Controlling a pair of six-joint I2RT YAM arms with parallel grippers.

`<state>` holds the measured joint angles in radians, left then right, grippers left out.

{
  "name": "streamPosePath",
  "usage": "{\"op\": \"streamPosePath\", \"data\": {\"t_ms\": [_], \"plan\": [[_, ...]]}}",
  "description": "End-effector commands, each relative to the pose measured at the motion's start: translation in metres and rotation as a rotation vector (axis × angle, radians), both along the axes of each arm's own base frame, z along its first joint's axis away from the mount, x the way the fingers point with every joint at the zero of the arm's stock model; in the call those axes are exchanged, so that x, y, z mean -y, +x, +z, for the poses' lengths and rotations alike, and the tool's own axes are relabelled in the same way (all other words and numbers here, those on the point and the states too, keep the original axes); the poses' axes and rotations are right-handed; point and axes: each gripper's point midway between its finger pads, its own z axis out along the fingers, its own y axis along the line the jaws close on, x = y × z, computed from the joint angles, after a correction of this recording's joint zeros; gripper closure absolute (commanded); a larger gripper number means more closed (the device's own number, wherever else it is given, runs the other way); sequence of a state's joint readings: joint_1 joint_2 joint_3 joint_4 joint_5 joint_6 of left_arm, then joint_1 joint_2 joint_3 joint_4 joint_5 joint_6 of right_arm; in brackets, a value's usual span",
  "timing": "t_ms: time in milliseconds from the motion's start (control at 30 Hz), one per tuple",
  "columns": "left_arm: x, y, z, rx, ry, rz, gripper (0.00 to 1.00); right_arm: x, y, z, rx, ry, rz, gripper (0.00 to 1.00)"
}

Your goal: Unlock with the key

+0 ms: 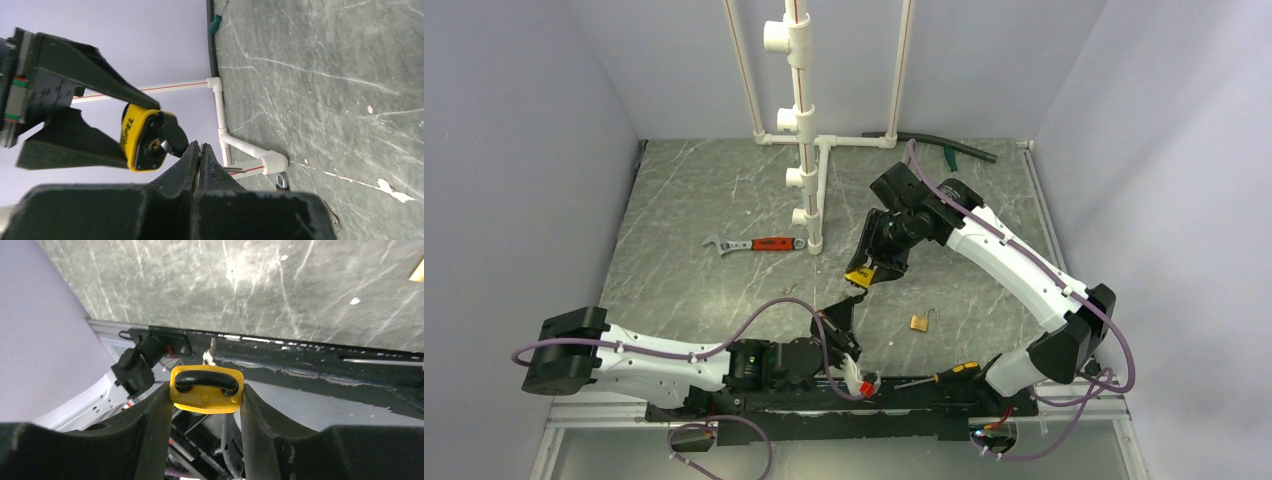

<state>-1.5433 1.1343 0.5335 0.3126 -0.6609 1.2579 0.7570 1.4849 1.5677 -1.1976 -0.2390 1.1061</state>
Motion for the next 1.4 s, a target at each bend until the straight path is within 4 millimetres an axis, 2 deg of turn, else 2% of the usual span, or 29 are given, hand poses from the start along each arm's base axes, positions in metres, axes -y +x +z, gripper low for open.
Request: {"op": "streamPosePath", "data": {"t_ms": [0,100,233,367,500,700,767,933,1033,1367], "plan": [[-0.001,0.005,0.035,0.064,-0.129,0.032,1.00,0.012,0.025,0.008,0.137,-0.069,-0.014,1.00],[-0.001,0.005,0.050,0.143,-0.148,0.031,1.00,0.019,0.034,0.009,0.172,-0.114,-0.012,1.00],[-0.002,0.005,0.065,0.253,-0.142,0.025,1.00,0.005,0.037,0.028,0.234,-0.014,0.037,1.00],[-0.004,0.003,0.083,0.335,-0.218,0.024,1.00,0.000,0.040,0.038,0.257,0.002,0.070,1.00],[0.002,0.001,0.068,0.367,-0.145,-0.003,1.00,-0.003,0.040,0.043,0.239,-0.012,0.104,1.00],[0.004,-0.004,0.070,0.403,-0.148,-0.013,1.00,-0.007,0.035,0.044,0.216,0.015,0.129,1.00],[0.005,-0.007,0.066,0.406,-0.131,-0.028,1.00,-0.007,0.034,0.041,0.211,0.004,0.149,1.00],[0.004,-0.008,0.075,0.422,-0.147,-0.020,1.00,0.004,0.031,0.024,0.211,-0.083,0.243,1.00],[0.004,-0.008,0.074,0.426,-0.140,-0.022,1.00,0.003,0.024,0.019,0.196,-0.066,0.294,1.00],[0.011,-0.009,0.063,0.423,-0.109,-0.037,1.00,-0.004,0.019,0.033,0.218,-0.010,0.317,1.00]]}}
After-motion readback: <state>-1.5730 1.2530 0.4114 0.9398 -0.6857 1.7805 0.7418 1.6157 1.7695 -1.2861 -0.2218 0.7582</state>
